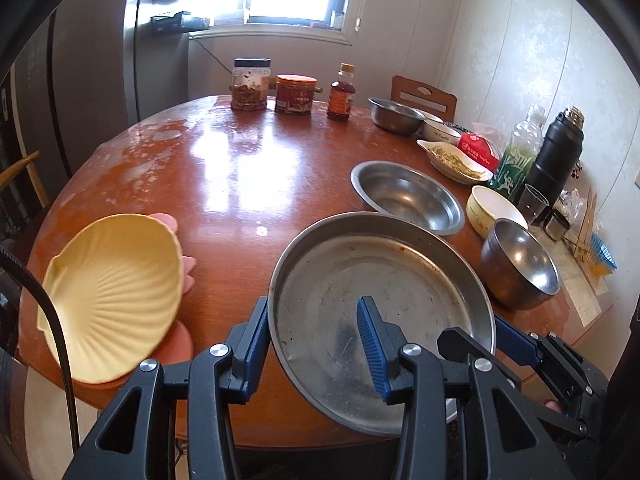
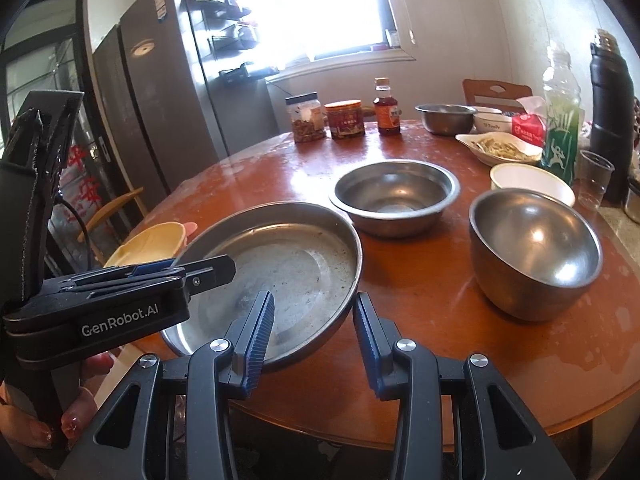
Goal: Organize plates and bowls
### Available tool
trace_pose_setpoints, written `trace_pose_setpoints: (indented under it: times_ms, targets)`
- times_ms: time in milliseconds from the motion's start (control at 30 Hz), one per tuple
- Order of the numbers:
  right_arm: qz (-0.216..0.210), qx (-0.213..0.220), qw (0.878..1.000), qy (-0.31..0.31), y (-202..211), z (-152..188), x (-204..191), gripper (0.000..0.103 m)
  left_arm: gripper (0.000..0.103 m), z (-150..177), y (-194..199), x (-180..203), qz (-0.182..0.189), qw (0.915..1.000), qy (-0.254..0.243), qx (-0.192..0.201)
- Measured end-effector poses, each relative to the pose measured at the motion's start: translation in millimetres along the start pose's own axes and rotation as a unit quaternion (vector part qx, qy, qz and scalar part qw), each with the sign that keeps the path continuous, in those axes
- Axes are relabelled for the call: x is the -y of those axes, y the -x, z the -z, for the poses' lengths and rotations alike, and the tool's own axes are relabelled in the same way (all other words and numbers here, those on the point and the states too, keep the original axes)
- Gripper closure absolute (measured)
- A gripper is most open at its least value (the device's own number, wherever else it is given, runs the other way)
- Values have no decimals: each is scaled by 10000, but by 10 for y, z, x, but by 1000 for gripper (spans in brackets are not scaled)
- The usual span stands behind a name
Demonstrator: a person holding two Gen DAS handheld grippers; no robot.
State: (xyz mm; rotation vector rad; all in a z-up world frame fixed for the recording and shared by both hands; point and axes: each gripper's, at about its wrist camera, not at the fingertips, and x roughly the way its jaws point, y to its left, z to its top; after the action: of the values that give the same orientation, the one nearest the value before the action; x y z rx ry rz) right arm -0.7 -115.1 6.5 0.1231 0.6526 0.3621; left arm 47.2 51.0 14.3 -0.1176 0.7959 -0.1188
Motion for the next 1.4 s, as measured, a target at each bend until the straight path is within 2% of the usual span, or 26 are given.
trace_pose_setpoints:
  times_ms: [567,900,1133,1400]
  targets:
    - [-631,34,9968,484,-246,-317,-769,61,60,-135,435,-768,-514,9962,500,488]
    - [-904,148,9936,657,-406,-515,-1119,60,60,-301,600,-1053,-852,9927,490,694]
    - [-991,170,9918,793,-528,-603,-1347,60,60,-346,607,-1276,-1036,9906,565,691]
    - [-1098,5,9903,855,-772,-616,-1525,60,60,-351,539,-1482,-1157,9891,671,618]
